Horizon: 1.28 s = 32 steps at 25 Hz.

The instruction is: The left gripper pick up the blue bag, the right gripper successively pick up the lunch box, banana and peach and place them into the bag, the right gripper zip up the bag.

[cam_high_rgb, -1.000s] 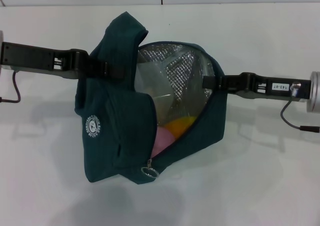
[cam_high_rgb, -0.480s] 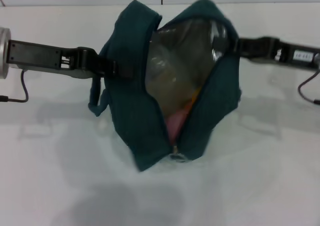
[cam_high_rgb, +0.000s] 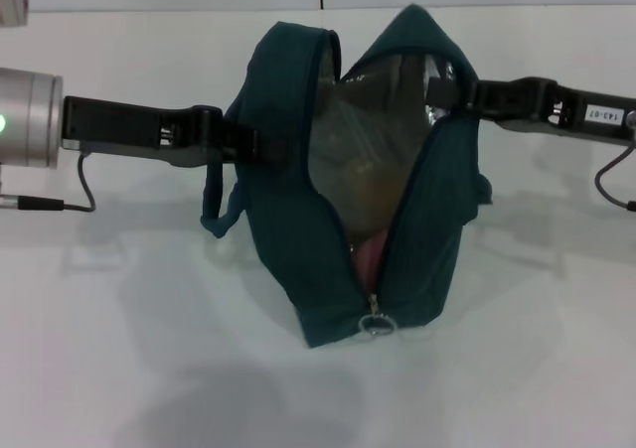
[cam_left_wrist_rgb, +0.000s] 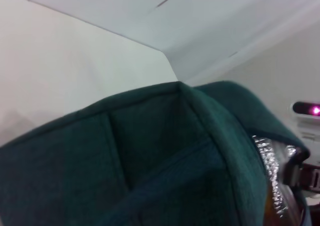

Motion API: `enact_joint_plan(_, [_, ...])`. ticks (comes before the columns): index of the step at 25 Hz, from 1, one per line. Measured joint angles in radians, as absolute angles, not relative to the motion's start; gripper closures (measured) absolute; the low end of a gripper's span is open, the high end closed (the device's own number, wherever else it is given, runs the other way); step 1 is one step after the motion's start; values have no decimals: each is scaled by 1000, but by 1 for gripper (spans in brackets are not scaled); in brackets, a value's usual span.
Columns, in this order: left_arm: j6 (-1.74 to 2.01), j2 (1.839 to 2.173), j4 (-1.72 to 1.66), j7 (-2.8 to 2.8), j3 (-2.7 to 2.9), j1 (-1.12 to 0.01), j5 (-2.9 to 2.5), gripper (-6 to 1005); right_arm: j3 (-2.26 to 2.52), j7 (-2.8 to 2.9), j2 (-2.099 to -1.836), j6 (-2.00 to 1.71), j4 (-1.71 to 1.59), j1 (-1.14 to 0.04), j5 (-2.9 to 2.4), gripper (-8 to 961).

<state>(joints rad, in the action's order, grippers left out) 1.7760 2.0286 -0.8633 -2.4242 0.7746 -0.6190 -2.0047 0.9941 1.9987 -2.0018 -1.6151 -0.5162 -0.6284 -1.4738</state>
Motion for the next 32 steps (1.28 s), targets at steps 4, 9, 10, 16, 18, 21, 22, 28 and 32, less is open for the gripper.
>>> enact_joint_plan(4, [1769, 2033, -863, -2423, 775, -616, -2004, 957, 993, 1999, -1998, -1605, -516, -622, -1485, 882])
enact_joint_plan(9, [1769, 2039, -862, -2424, 775, -618, -2003, 956, 992, 1996, -1988, -1610, -517, -611, -1486, 883])
enact_joint_plan(10, [1769, 2040, -862, -2424, 775, -619, -2003, 956, 991, 1994, -1986, -1614, -519, -607, -1486, 883])
enact_joint_plan(16, [1769, 2045, -862, -2424, 776, -614, -2001, 956, 973, 1984, -1968, -1651, -527, -575, -1476, 770])
enact_joint_plan(18, [1769, 2045, -862, -2424, 775, -613, -2001, 956, 957, 1979, -1961, -1671, -527, -564, -1475, 714])
enact_joint_plan(21, [1769, 2045, -862, -2421, 776, -611, -2003, 956, 940, 1972, -1952, -1689, -529, -546, -1475, 601])
enact_joint_plan(22, [1769, 2045, -862, -2419, 776, -611, -2003, 956, 930, 1968, -1945, -1699, -529, -536, -1475, 563])
enact_joint_plan(28, [1772, 2045, -862, -2414, 776, -607, -2003, 956, 873, 1921, -1928, -1796, -531, -499, -1475, 300])
enact_joint_plan(32, [1770, 2047, -862, -2413, 774, -601, -2004, 956, 867, 1786, -1931, -1939, -541, -469, -1493, 188])
